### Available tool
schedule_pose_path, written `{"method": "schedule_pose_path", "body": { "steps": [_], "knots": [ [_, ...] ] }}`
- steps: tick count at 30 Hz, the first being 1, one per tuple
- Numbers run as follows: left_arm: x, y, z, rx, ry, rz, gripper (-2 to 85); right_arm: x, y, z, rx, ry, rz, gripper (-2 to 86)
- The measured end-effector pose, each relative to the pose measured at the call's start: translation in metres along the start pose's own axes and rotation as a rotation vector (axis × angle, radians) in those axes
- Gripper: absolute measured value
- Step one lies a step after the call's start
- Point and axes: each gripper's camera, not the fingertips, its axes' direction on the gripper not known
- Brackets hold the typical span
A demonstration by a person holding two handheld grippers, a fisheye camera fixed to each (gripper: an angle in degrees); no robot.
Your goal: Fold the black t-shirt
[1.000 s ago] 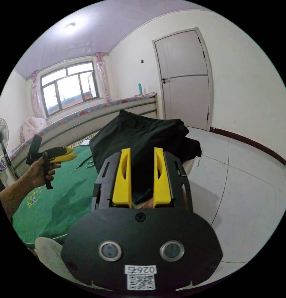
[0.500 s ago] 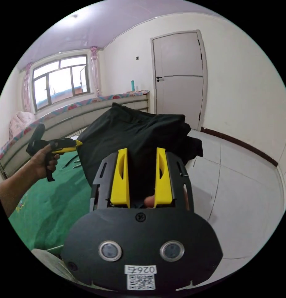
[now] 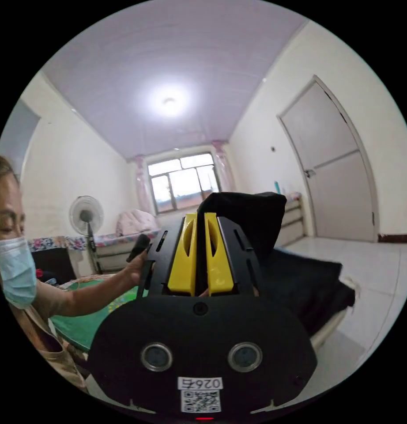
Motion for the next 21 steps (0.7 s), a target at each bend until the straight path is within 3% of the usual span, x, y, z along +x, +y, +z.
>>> {"method": "schedule_pose_path", "body": {
  "steps": [3, 6, 11, 13, 15, 18, 21],
  "knots": [
    [0.063, 0.025, -0.102, 0.082, -0.041, 0.094, 4.2, -0.052, -0.027, -0.004, 0.022, -0.174, -0.072, -1.1],
    [0.102, 0.074, -0.210, 0.178, -0.179, 0.103, 4.4, -0.091, -0.034, 0.029, -0.074, -0.349, -0.069, -1.2],
    [0.100, 0.120, -0.363, 0.316, -0.367, -0.056, 4.6, -0.156, 0.011, 0.201, -0.399, -0.560, 0.217, -1.2],
    [0.116, 0.122, -0.424, 0.499, -0.342, -0.053, 4.6, -0.184, 0.023, 0.248, -0.423, -0.628, 0.348, -1.2],
    [0.152, 0.115, -0.458, 0.561, -0.379, 0.061, 4.8, -0.213, 0.023, 0.269, -0.356, -0.753, 0.415, -1.2],
    [0.211, 0.119, -0.494, 0.531, -0.529, 0.211, 5.4, -0.269, 0.018, 0.264, -0.239, -0.939, 0.223, -1.1],
    [0.227, 0.163, -0.516, 0.442, -0.758, 0.150, 7.6, -0.321, 0.045, 0.249, -0.323, -1.059, -0.164, -1.1]
  ]
}}
